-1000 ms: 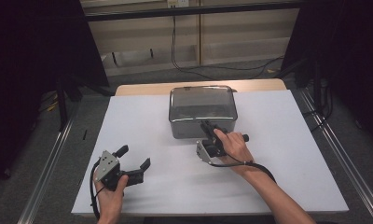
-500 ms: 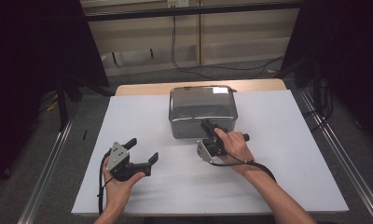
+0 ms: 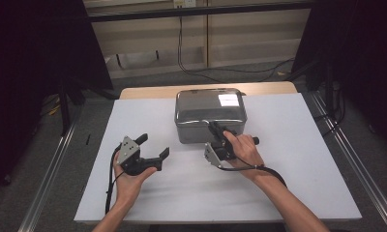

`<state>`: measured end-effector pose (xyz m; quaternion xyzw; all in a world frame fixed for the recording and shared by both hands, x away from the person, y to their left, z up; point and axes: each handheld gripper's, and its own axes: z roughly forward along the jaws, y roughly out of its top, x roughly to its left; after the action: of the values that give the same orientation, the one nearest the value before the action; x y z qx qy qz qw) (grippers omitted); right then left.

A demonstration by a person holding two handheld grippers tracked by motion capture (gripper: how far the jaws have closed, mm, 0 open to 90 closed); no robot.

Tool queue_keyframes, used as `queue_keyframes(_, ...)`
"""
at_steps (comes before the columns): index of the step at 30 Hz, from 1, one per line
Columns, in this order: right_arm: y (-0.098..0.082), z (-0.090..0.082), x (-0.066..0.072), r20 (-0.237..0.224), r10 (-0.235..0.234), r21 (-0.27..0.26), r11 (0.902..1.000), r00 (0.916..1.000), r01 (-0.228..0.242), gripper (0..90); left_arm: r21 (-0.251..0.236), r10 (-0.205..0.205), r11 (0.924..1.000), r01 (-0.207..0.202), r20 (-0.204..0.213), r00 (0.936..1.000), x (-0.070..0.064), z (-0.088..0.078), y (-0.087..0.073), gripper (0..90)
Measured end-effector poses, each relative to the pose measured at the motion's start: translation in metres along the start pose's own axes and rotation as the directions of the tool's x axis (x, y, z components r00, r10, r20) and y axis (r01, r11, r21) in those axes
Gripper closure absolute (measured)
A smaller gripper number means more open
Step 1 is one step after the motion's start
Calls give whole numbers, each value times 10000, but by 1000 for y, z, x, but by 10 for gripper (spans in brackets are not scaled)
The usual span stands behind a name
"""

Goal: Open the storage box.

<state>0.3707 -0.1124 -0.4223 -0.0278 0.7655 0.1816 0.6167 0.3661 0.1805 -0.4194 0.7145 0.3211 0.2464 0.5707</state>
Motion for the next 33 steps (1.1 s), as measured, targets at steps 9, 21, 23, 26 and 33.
queue_keyframes(9,0,-1,-4,99,142,-46,9999,9998,-142,793,-32,-65,10000,65,164,9998,4,27,9,57)
queue_keyframes(21,0,0,-8,202,200,-137,9997,9996,-197,796,-142,181,9997,-179,82,9998,8,53,19,71)
queue_keyframes(23,1,0,-9,210,219,-139,9997,9995,-216,797,-133,174,9998,-173,43,9998,8,57,19,71)
queue_keyframes(26,1,0,-9,219,200,-121,9997,9996,-197,798,-93,229,9997,-229,-59,9997,10,63,19,71)
queue_keyframes(33,1,0,-13,322,253,-178,9995,9992,-247,802,-148,188,9997,-188,-42,9998,13,72,24,79)
